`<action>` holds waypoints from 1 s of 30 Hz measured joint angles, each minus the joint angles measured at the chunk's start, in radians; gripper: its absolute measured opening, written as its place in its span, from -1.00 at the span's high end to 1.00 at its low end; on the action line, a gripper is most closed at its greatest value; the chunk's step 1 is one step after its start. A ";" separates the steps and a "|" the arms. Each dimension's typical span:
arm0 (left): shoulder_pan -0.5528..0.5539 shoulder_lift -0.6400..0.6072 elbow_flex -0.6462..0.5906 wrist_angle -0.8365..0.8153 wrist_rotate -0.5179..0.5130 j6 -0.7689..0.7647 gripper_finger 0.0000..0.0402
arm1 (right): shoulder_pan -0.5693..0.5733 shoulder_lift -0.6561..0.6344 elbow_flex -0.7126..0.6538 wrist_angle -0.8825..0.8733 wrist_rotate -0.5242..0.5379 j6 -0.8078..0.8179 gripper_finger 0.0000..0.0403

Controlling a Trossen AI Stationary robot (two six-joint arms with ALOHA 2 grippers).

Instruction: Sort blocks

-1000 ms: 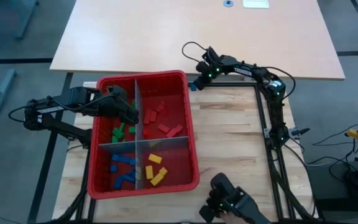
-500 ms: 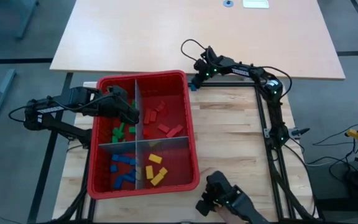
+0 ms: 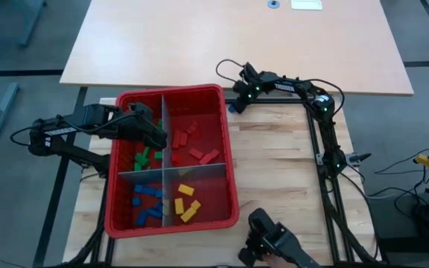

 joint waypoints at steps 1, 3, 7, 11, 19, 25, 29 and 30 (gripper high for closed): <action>0.000 0.000 0.000 0.000 0.000 0.002 1.00 | 0.001 0.000 0.000 -0.029 -0.004 -0.014 1.00; 0.000 0.000 0.000 0.000 -0.001 0.004 1.00 | 0.004 -0.004 0.000 -0.093 -0.022 -0.043 1.00; 0.000 0.000 0.000 -0.001 -0.002 0.004 1.00 | 0.017 -0.011 0.000 -0.235 -0.046 -0.095 1.00; 0.000 0.000 0.000 -0.001 -0.002 0.010 1.00 | 0.026 -0.011 0.000 -0.259 -0.055 -0.117 1.00; -0.022 0.000 0.000 0.000 -0.002 -0.012 1.00 | 0.018 -0.014 0.000 -0.118 -0.121 -0.071 0.97; -0.036 0.000 0.000 0.000 -0.002 -0.025 1.00 | 0.018 -0.015 0.000 -0.128 -0.116 -0.145 0.63; -0.037 0.000 0.000 -0.001 -0.003 -0.025 1.00 | 0.017 -0.025 0.000 -0.128 -0.058 -0.174 0.33; -0.037 0.000 0.000 -0.001 -0.003 -0.025 1.00 | 0.018 -0.032 0.000 -0.127 -0.042 -0.185 0.26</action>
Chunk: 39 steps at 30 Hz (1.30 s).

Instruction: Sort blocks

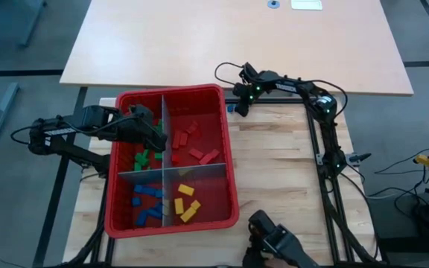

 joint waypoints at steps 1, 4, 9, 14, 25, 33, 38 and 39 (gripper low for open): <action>0.000 0.000 0.000 0.000 0.000 0.000 1.00 | 0.000 -0.008 0.000 0.001 0.015 -0.011 0.20; 0.000 0.000 0.000 0.000 0.000 0.000 1.00 | 0.000 -0.028 0.000 0.015 0.048 -0.050 0.05; 0.000 0.000 0.000 -0.001 0.000 0.000 1.00 | 0.000 -0.033 0.001 0.053 0.053 -0.080 -0.09; 0.001 0.000 0.000 -0.001 -0.001 0.000 1.00 | 0.005 -0.016 0.001 0.090 0.053 -0.087 -0.08; 0.001 0.000 0.000 -0.001 0.000 -0.023 1.00 | 0.008 -0.009 0.001 0.173 0.054 -0.087 -0.02; 0.001 0.000 0.000 0.000 0.018 -0.031 1.00 | 0.017 0.031 0.001 0.166 0.052 -0.067 -0.01; 0.001 0.000 0.000 0.000 0.019 -0.031 1.00 | 0.024 0.054 0.004 0.166 0.041 -0.049 0.03; 0.001 0.000 0.000 0.000 0.018 -0.031 1.00 | 0.025 0.057 0.004 0.165 0.039 -0.048 0.05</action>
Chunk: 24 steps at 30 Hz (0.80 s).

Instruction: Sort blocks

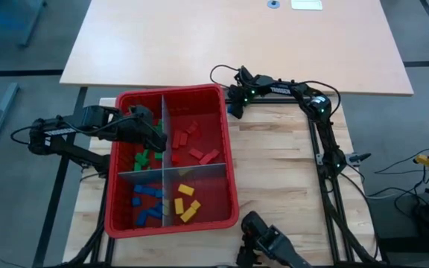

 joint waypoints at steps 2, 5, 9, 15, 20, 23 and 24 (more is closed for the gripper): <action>0.000 0.000 0.000 0.000 0.000 0.000 1.00 | 0.004 0.004 -0.002 -0.008 0.009 0.004 0.07; 0.000 0.000 0.000 0.000 0.000 0.000 1.00 | 0.004 0.006 -0.003 -0.008 0.012 -0.003 0.08; -0.001 0.000 0.000 0.000 0.000 0.000 1.00 | 0.005 0.007 -0.003 -0.012 0.013 -0.003 0.08; 0.000 0.000 0.000 0.000 0.000 0.000 1.00 | 0.006 0.007 -0.002 -0.039 0.015 -0.005 0.17; 0.000 0.000 0.000 0.000 0.000 0.001 1.00 | 0.006 0.006 0.001 -0.099 0.016 -0.022 0.39; 0.000 0.000 0.000 0.001 0.000 0.002 1.00 | 0.006 0.004 0.001 -0.122 0.016 -0.024 0.41; 0.000 0.000 0.000 0.001 0.000 0.003 1.00 | 0.006 0.003 0.001 -0.130 0.016 -0.026 0.41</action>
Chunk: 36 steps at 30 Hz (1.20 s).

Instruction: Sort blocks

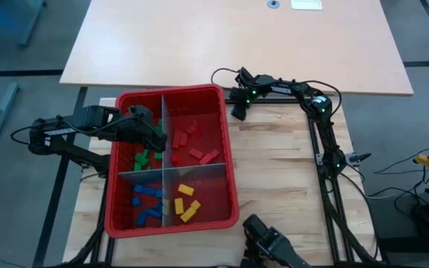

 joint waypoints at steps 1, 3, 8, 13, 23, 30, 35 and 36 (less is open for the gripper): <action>0.000 0.000 0.000 0.001 0.000 0.001 1.00 | 0.001 0.000 0.000 -0.008 0.000 -0.002 0.41; 0.000 0.000 0.000 0.002 0.000 0.002 1.00 | 0.002 -0.002 0.000 -0.029 0.000 -0.003 0.41; 0.000 0.000 0.000 0.009 0.000 0.007 1.00 | 0.006 -0.015 -0.001 -0.101 0.001 0.001 0.40; 0.000 0.000 0.000 0.019 -0.001 0.030 1.00 | 0.009 -0.052 -0.007 -0.201 0.016 0.009 0.41; 0.001 0.000 0.000 0.024 -0.001 0.064 1.00 | 0.013 -0.185 -0.008 -0.370 0.030 0.043 0.41; -0.003 0.000 0.000 0.034 -0.001 0.119 1.00 | 0.043 -0.326 -0.008 -0.469 0.016 0.065 0.41; -0.006 0.000 0.000 0.039 -0.001 0.167 1.00 | 0.068 -0.451 -0.010 -0.491 -0.007 0.123 0.41; -0.006 0.000 0.000 0.041 -0.001 0.178 1.00 | 0.073 -0.475 -0.011 -0.489 -0.024 0.142 0.41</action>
